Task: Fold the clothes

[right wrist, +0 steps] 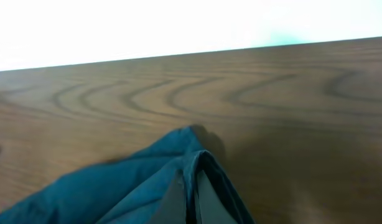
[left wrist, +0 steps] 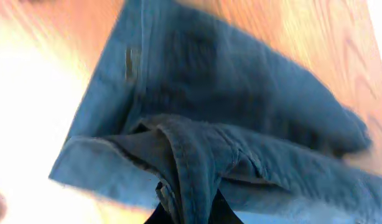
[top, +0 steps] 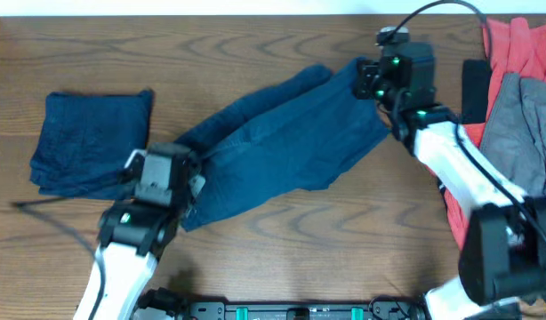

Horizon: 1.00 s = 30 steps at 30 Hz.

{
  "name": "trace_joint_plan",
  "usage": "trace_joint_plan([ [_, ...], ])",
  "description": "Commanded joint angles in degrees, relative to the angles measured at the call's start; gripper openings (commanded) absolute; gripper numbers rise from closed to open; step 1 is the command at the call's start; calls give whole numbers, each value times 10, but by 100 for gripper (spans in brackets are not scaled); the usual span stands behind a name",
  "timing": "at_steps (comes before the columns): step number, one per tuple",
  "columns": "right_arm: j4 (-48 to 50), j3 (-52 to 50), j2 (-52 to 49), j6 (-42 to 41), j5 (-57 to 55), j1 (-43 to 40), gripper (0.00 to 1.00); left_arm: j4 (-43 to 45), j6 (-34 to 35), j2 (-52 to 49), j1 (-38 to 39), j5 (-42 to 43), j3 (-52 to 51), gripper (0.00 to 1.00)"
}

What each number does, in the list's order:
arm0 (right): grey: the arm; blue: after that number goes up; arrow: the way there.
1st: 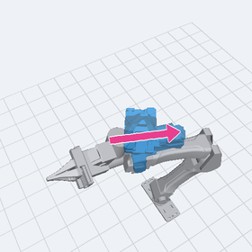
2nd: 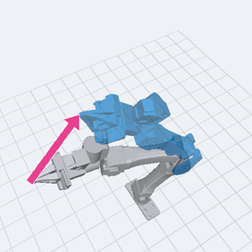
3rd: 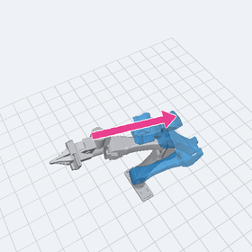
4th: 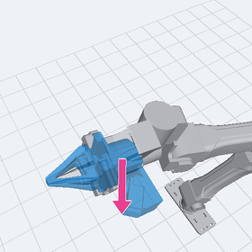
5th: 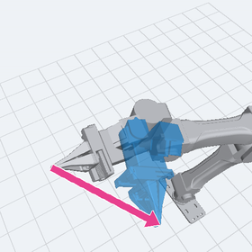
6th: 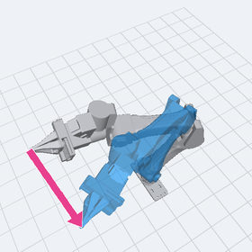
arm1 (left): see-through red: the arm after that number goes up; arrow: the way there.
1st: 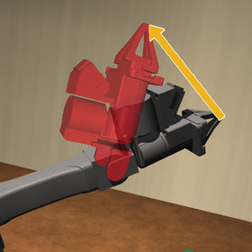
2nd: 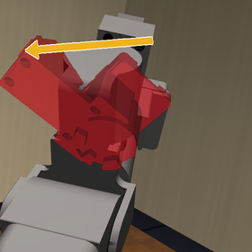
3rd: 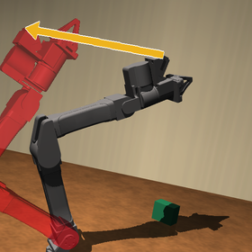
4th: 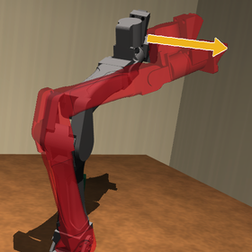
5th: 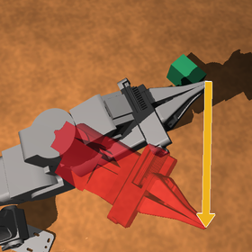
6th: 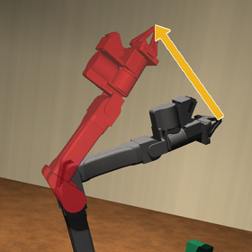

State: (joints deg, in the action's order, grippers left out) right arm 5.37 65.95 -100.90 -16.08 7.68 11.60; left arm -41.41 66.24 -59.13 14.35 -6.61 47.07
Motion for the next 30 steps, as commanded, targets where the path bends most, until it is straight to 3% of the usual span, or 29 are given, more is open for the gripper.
trace_joint_plan([
  [1, 28, 15, -38, 1, -58, 3, 1, 27, 4, -67, -9, -117, -3, 6],
  [3, 41, 15, -57, -9, -59, 5, 1, 58, 2, -109, -18, -120, -3, 7],
  [4, 49, 15, -64, -14, -58, 5, 16, 72, 3, -129, -25, -120, -3, 12],
  [5, 57, 15, -71, -17, -57, 5, 68, 83, 3, -145, -33, -120, -3, 28],
  [6, 61, 15, -72, -17, -57, 5, 99, 91, 3, -156, -40, -119, -3, 42],
  [7, 63, 15, -72, -17, -57, 5, 99, 99, 2, -167, -50, -116, -3, 63],
  [8, 63, 15, -71, -16, -57, 5, 99, 106, -2, -172, -58, -108, -3, 73],
  [11, 45, 15, -50, -3, -57, 2, 99, 129, -75, -164, -87, -51, -2, 95],
  [20, -113, 15, 39, 5, -50, -11, 99, 93, -160, -111, -117, 72, -1, 98],
  [26, -251, 15, 46, 18, -44, -11, 99, 42, -169, -157, -117, 104, -9, 98],
  [30, -294, 15, 46, 18, -44, -11, 99, 29, -169, -208, -117, 104, -14, 98],
])
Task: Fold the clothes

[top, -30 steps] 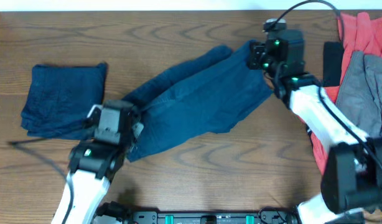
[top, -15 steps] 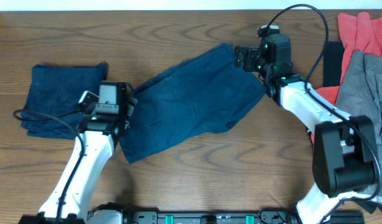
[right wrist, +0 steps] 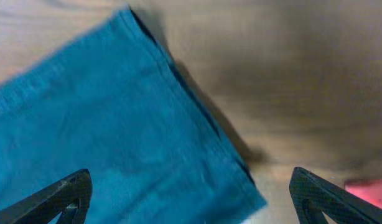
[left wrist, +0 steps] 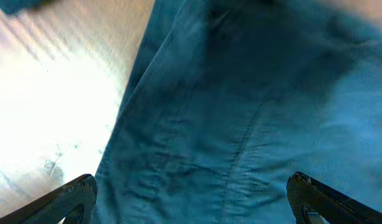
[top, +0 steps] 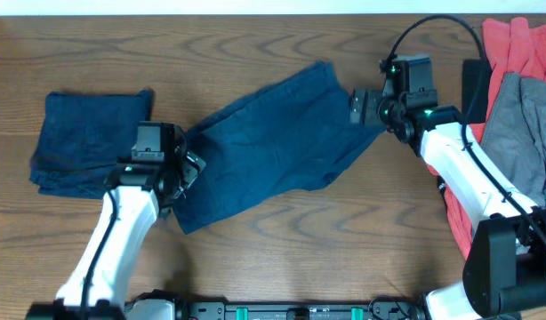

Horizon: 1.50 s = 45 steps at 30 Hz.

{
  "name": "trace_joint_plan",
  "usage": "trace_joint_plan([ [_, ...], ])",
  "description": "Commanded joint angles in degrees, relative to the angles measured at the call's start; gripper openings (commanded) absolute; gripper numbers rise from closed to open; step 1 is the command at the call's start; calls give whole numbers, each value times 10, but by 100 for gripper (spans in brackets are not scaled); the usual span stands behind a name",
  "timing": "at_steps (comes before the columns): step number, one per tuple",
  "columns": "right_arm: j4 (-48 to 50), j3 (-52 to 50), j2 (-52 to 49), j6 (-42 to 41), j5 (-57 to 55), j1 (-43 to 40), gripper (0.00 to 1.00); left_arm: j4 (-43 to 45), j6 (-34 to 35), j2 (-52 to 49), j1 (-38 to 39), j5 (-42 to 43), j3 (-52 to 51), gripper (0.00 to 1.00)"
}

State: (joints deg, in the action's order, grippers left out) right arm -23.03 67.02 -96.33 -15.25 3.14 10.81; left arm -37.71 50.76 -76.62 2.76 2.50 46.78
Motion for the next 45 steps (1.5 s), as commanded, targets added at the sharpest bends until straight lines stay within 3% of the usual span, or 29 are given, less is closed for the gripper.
trace_joint_plan([
  [1, -17, 4, 0, 10, 1, -3, 99, -8, -14, -46, -1, 13, -11, 98],
  [15, -49, 4, 0, 9, 1, -3, 99, 56, -15, -212, -2, 12, -11, 98],
  [21, -60, 4, 0, 9, -1, -3, 99, 77, -61, -214, -8, 28, -11, 99],
  [25, -62, 4, 0, 9, -14, -3, 99, 106, -145, -214, -6, 119, -11, 91],
  [30, -64, 4, 0, 1, -55, -3, 99, 116, -228, -208, -14, 156, -10, 98],
  [39, -66, 4, 0, 1, -55, -3, 99, 109, -229, -163, -87, 157, -10, 98],
  [45, -68, 4, 0, 0, -55, -3, 99, 109, -255, -169, -96, 156, -10, 98],
])
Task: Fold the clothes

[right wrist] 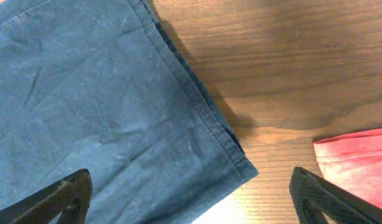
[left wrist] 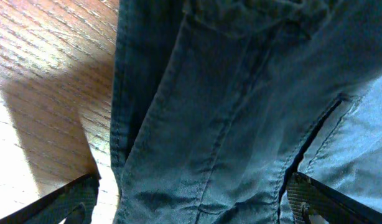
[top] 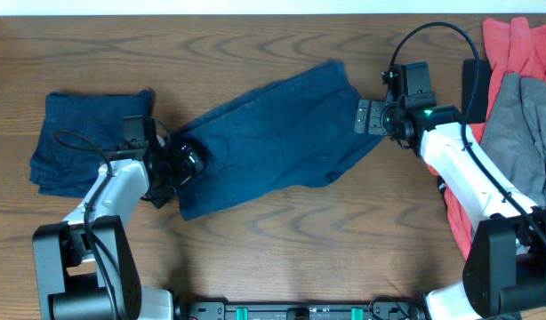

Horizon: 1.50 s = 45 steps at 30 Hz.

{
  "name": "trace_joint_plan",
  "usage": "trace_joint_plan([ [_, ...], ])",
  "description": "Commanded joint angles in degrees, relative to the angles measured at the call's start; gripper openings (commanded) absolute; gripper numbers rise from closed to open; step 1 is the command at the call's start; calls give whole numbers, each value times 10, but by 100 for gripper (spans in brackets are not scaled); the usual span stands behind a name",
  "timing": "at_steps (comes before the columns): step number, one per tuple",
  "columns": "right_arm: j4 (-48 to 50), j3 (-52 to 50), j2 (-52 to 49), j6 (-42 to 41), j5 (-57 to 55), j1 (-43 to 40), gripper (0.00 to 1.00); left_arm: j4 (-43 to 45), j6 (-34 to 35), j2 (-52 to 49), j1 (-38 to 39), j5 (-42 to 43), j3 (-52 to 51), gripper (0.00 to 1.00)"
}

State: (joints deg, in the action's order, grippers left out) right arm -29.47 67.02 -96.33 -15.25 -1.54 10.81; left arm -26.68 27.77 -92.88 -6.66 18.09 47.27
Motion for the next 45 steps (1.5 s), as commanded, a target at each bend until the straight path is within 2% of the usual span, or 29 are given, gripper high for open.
trace_joint_plan([
  [1, -4, 4, 0, 1, -8, -3, 99, 0, -25, -9, -2, 0, -15, 98],
  [6, -10, 4, 0, 1, -8, -3, 99, 24, -27, -18, -2, -20, -16, 98],
  [7, -11, 4, 0, 1, -7, -3, 99, 30, -27, -19, -2, -20, -16, 95],
  [10, -15, 4, 0, 1, 9, -3, 99, 36, -29, -22, 0, 7, -16, 67],
  [12, -16, 4, 0, 13, 36, -3, 99, 37, -46, -22, 3, 41, -16, 43],
  [14, -14, 4, 0, 37, 78, -3, 99, 34, -48, -22, 3, 57, -16, 6],
  [16, -9, 4, 0, 55, 111, -3, 99, 25, -48, -21, 3, 74, -16, 6],
  [17, -3, 4, 0, 65, 125, -2, 96, 16, -48, -20, 3, 84, -15, 6],
  [18, 7, 4, 0, 73, 138, -2, 86, -2, -48, -17, 3, 97, -13, 6],
  [19, 16, 4, 0, 72, 143, -2, 74, -23, -48, -11, 4, 105, -10, 6],
  [20, 25, 4, 0, 72, 143, 0, 54, -48, -48, -5, 3, 107, -5, 6],
  [21, 35, 4, 0, 72, 143, 2, 26, -80, -49, 5, 3, 107, 3, 6],
  [22, 46, 4, 0, 72, 143, 6, 7, -113, -55, 16, 3, 108, 12, 6],
  [23, 55, 4, -1, 72, 143, 10, 1, -148, -64, 30, 4, 109, 22, 6],
  [27, 68, 4, -7, 92, 164, 41, 1, -268, -91, 99, 3, 108, 66, 6],
  [33, 63, 3, -47, 124, 205, 120, 1, -354, -91, 191, 3, 109, 137, 6],
  [36, 75, 3, -87, 123, 218, 168, 1, -376, -91, 216, 3, 110, 168, 6],
  [39, 101, 3, -128, 120, 276, 214, 1, -380, -91, 225, 3, 118, 193, 6],
  [45, 182, 3, -206, 64, 337, 335, 1, -371, -86, 225, 3, 130, 221, 6],
])
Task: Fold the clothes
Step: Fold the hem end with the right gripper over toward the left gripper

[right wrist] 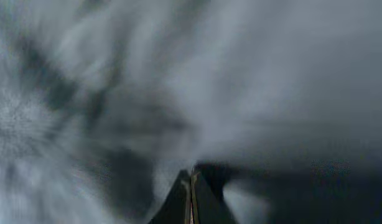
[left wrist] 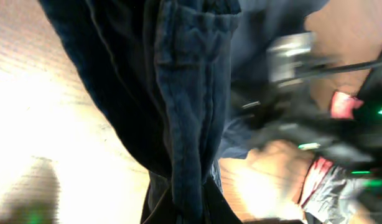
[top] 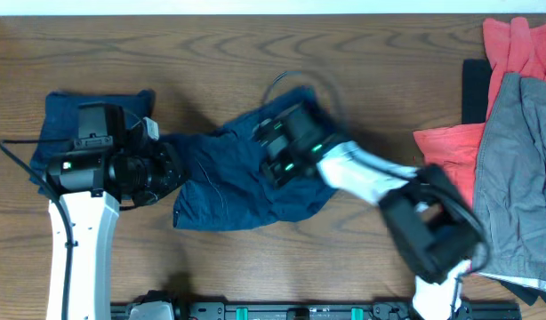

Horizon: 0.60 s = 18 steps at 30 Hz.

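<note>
A dark blue pair of shorts (top: 242,191) lies bunched in the middle of the table. Its left end is pinched by my left gripper (top: 166,169), and in the left wrist view the fingers (left wrist: 185,211) are shut on a thick seam of the cloth (left wrist: 191,93). My right arm reaches across, blurred, with its gripper (top: 275,156) over the shorts' middle. The right wrist view is blurred, with fingertips (right wrist: 191,199) pressed together and dark cloth (right wrist: 272,93) filling the frame.
A folded dark blue garment (top: 60,120) lies at the far left, partly under my left arm. A heap of red and grey clothes (top: 513,133) covers the right edge, with a black object (top: 473,84) beside it.
Both grippers were open at the two ends of the flat shorts. Now both are shut on them. The right gripper has moved left to the middle, and the shorts are doubled and bunched.
Both grippers first held the shorts by their ends, stretched across the table. Then both stood open, with the shorts lying flat between them. Now each is shut on the cloth again, and the right end has come over toward the left.
</note>
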{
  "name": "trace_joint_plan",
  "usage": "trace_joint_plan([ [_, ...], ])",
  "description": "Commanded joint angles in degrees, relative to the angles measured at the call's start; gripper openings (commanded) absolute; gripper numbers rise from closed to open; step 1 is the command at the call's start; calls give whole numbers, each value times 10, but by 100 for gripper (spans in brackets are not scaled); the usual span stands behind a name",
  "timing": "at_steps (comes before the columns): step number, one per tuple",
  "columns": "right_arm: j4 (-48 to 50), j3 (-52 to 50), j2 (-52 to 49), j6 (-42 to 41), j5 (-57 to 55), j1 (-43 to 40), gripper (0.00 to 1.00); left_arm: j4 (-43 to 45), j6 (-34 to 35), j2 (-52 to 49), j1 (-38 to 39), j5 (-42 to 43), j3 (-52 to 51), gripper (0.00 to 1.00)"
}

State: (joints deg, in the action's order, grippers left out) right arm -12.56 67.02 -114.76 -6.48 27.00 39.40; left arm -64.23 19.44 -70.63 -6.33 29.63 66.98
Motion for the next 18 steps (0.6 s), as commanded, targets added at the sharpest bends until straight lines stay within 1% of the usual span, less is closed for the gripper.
trace_joint_plan([
  [1, 23, 3, -27, -23, 51, 66, 1, 10, -3, 3, 0, 15, 27, 6],
  [5, 77, 4, -31, -33, 28, 125, 1, 39, 13, 3, 0, 15, 30, 6],
  [8, 111, 6, -31, -45, 7, 141, 1, 63, 23, 3, 0, 15, 30, 6],
  [10, 111, 11, -30, -47, -10, 139, 2, 70, 23, 3, 0, 15, 31, 6],
  [14, 54, 27, 0, -47, -45, 104, 6, 62, 23, 3, 0, 15, 31, 6],
  [18, -45, 37, 71, -47, -111, 41, 11, 44, 23, 2, 2, 15, 30, 6],
])
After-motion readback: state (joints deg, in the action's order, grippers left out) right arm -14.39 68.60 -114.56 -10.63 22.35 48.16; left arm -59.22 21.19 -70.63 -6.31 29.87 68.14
